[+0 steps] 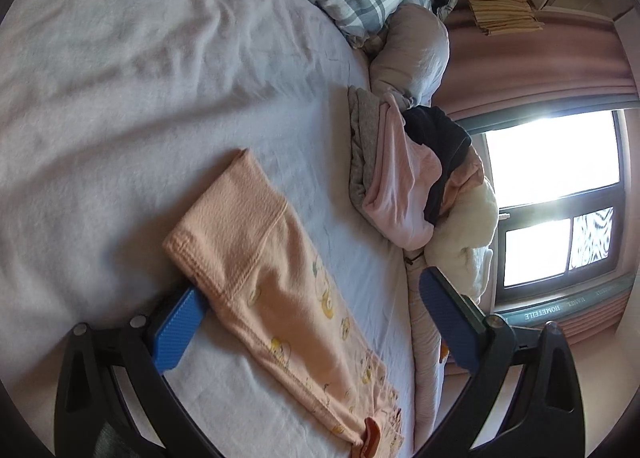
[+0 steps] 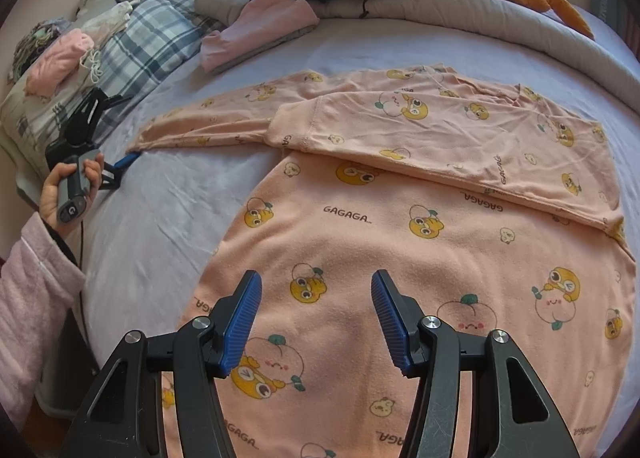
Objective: Fold small clothes
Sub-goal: 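Grasp the other sleeve cuff with the left tool and lift it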
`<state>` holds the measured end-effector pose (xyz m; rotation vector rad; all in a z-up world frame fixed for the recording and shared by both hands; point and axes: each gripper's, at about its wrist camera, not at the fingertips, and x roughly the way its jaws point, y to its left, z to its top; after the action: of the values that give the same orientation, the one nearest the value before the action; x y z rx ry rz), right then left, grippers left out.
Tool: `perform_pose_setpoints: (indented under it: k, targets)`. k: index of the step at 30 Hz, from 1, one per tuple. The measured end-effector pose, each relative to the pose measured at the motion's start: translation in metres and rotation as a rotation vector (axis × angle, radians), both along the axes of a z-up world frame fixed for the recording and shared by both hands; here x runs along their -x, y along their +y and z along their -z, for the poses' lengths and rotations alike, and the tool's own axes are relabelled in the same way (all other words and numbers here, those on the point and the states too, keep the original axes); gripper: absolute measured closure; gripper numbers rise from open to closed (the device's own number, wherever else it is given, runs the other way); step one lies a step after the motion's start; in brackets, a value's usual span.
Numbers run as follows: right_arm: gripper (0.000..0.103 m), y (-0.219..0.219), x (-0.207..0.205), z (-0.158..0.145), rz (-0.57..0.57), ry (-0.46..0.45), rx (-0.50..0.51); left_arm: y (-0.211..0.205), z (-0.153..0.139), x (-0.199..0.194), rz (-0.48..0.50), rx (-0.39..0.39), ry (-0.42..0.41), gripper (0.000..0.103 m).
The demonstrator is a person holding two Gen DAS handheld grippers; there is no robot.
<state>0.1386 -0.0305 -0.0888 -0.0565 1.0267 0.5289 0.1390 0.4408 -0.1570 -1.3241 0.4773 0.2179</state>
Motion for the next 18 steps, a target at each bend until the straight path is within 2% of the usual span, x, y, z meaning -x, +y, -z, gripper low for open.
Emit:
perform_pose_setpoints:
  k: [3,5,7,8,10,13,18]
  targets:
    - [0.047,-0.003,-0.004,0.002,0.009,0.0,-0.006,0.0,-0.003,-0.009,-0.012,-0.031,0.005,0.002]
    - [0.047,-0.003,-0.008,0.004,0.014,-0.002,-0.006,-0.005,-0.004,-0.011,-0.011,-0.065,0.008,0.007]
    - [0.047,-0.002,-0.014,0.005,0.018,-0.004,-0.006,-0.01,-0.003,-0.014,0.008,-0.099,0.027,0.031]
    - [0.047,-0.001,-0.017,0.005,0.019,-0.007,-0.01,-0.011,0.001,-0.016,0.02,-0.113,0.043,0.038]
    - [0.047,0.004,-0.025,0.003,0.019,-0.022,-0.024,-0.012,0.006,-0.018,0.033,-0.134,0.084,0.063]
    - [0.047,0.013,-0.039,-0.002,0.017,-0.051,-0.059,-0.009,0.012,-0.016,0.035,-0.127,0.099,0.078]
    - [0.047,0.036,-0.072,-0.006,0.013,-0.062,-0.121,-0.006,0.011,-0.014,0.032,-0.122,0.127,0.092]
